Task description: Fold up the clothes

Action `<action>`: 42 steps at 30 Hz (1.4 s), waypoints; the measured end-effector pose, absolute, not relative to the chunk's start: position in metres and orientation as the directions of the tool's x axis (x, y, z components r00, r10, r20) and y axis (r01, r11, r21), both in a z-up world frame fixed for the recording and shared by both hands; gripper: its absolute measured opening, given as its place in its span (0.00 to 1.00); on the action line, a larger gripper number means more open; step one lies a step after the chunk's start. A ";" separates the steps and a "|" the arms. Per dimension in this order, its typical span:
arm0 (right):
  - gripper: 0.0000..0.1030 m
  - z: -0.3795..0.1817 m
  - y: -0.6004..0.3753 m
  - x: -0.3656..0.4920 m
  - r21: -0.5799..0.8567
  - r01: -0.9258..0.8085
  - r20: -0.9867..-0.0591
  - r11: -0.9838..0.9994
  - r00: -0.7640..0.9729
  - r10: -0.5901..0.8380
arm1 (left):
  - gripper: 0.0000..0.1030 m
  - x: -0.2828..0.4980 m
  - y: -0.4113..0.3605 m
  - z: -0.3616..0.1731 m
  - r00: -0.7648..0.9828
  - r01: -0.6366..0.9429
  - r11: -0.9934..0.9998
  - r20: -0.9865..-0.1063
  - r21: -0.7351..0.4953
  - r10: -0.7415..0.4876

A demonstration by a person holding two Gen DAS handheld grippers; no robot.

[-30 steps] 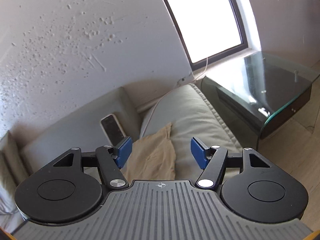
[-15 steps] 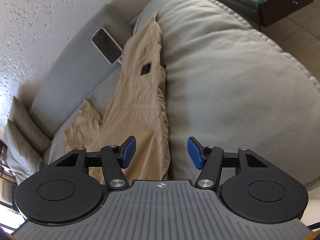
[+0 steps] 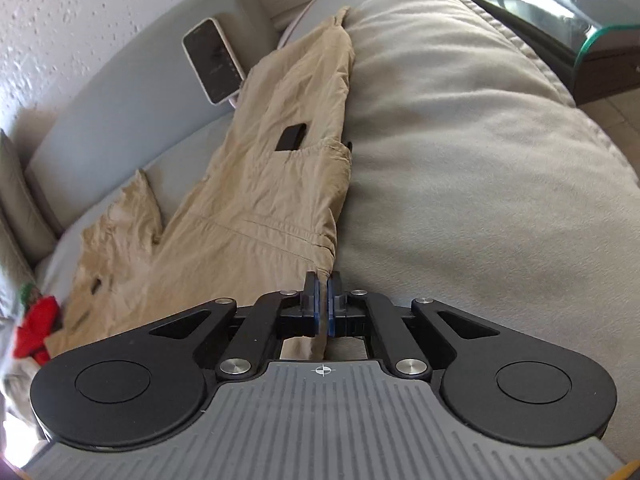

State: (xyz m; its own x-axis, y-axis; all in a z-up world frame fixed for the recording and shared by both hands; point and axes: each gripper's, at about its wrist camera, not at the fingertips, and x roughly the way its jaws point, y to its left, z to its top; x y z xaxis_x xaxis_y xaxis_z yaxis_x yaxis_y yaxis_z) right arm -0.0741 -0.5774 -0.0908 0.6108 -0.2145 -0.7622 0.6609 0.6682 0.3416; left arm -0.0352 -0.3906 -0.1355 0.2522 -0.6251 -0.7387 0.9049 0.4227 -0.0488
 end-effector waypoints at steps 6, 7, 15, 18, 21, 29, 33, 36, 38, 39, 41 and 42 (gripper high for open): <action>0.04 -0.097 -0.584 -0.076 0.305 0.713 -0.795 0.631 0.555 -0.243 | 0.28 -0.020 -0.393 -0.141 0.162 0.884 0.438 -0.772 -0.163 -0.614; 0.09 -0.094 -0.583 -0.077 0.305 0.719 -0.802 0.624 0.547 -0.239 | 0.39 -0.024 -0.389 -0.138 0.166 0.888 0.434 -0.774 -0.152 -0.611; 0.52 -0.045 -0.536 -0.122 0.415 0.683 -0.749 0.601 0.631 -0.200 | 0.76 -0.031 -0.278 -0.081 0.286 0.850 0.501 -0.655 -0.163 -0.699; 0.52 -0.034 -0.508 -0.134 0.445 0.657 -0.722 0.608 0.665 -0.191 | 0.76 -0.012 -0.230 -0.074 0.411 0.753 0.635 -0.633 -0.170 -0.656; 0.52 -0.033 -0.479 -0.131 0.471 0.615 -0.691 0.632 0.703 -0.169 | 0.72 0.010 -0.186 -0.076 0.525 0.616 0.764 -0.623 -0.191 -0.579; 0.17 -0.063 -0.396 -0.045 0.436 0.435 -0.704 0.788 0.711 -0.003 | 0.28 0.074 -0.159 -0.081 0.558 0.454 0.822 -0.610 -0.343 -0.562; 0.20 -0.084 -0.368 -0.001 0.366 0.395 -0.703 0.843 0.711 -0.028 | 0.29 0.099 -0.184 -0.099 0.556 0.488 0.799 -0.580 -0.352 -0.595; 0.17 -0.106 -0.359 0.010 0.265 0.384 -0.741 0.884 0.668 -0.068 | 0.20 0.103 -0.205 -0.131 0.452 0.501 0.831 -0.747 -0.240 -0.488; 0.09 -0.119 -0.360 0.007 0.221 0.384 -0.768 0.896 0.635 -0.082 | 0.24 0.093 -0.207 -0.132 0.488 0.548 0.826 -0.751 -0.133 -0.445; 0.09 -0.118 -0.361 0.002 0.215 0.382 -0.778 0.899 0.624 -0.079 | 0.24 0.089 -0.207 -0.130 0.499 0.553 0.828 -0.758 -0.094 -0.420; 0.12 -0.110 -0.363 -0.009 0.215 0.377 -0.792 0.901 0.607 -0.065 | 0.24 0.083 -0.200 -0.117 0.509 0.532 0.843 -0.764 -0.085 -0.398; 0.15 -0.105 -0.364 -0.016 0.220 0.376 -0.796 0.900 0.602 -0.057 | 0.24 0.081 -0.195 -0.110 0.512 0.518 0.851 -0.766 -0.086 -0.390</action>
